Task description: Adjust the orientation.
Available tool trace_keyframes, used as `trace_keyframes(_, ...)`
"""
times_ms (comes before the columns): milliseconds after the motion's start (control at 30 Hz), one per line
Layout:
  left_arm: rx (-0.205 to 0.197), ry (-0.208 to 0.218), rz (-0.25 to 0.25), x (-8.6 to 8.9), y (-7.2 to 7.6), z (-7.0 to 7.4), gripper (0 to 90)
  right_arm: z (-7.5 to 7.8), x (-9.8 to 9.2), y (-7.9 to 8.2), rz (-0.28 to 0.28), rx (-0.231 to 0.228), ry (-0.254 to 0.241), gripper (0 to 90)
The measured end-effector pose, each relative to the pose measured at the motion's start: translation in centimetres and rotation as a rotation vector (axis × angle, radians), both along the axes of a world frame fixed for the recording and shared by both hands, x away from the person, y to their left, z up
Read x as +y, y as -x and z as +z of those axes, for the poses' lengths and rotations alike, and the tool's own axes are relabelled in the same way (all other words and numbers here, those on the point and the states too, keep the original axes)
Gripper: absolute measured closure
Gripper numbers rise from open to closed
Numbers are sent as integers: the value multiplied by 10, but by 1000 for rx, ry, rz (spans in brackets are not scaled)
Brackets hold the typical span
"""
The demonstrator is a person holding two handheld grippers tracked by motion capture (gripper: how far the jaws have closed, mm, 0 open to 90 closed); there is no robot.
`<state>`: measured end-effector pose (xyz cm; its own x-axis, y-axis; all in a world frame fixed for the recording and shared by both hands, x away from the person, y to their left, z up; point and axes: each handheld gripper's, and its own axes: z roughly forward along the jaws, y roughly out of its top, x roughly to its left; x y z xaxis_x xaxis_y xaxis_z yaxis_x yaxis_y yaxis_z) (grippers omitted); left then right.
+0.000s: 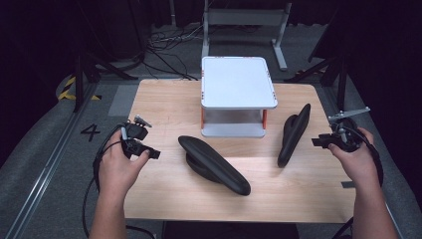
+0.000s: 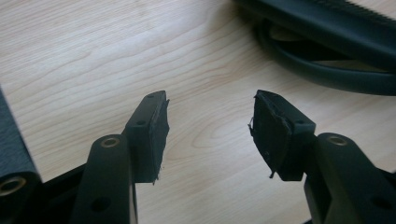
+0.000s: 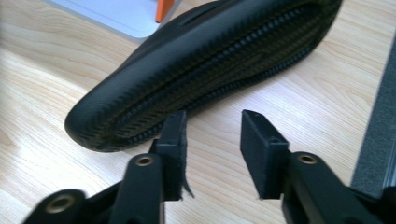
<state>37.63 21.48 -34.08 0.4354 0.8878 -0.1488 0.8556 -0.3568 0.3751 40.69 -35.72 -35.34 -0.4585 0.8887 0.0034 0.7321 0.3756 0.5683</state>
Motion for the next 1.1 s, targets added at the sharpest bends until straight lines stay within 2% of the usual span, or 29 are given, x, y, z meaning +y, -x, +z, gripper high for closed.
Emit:
trace_keyframes(167, -27, -13, -1, -3, 2, 5, 449, -6, 7, 1, 17, 8, 2, 561)
trace_keyframes(300, -35, 5, -17, -9, 2, 2, 478, -9, 12, 4, 26, -2, 15, 523)
trace_keyframes(400, -36, 26, -42, -15, 2, 3, 476, -10, 16, 6, 35, -5, 19, 510)
trace_keyframes(433, -43, 23, -51, -17, 2, 3, 476, -11, 21, 9, 44, -15, 18, 504)
trace_keyframes(533, -57, 20, -83, -23, 2, 3, 464, -11, 32, 13, 85, -7, -2, 505)
trace_keyframes(633, -81, -7, -150, -33, 2, -2, 426, -12, 40, 15, 116, 9, -28, 507)
trace_keyframes(700, -68, -12, -177, -39, 3, -5, 418, -13, 46, 16, 133, 10, -19, 507)
trace_keyframes(767, -60, 6, -189, -43, 4, -6, 419, -12, 53, 18, 156, 9, -17, 505)
trace_keyframes(900, -62, -3, -176, -42, 7, -5, 419, -12, 73, 25, 220, 11, -41, 498)
trace_keyframes(1100, -64, 2, -142, -34, 11, -5, 418, -18, 107, 32, 326, 35, -47, 488)
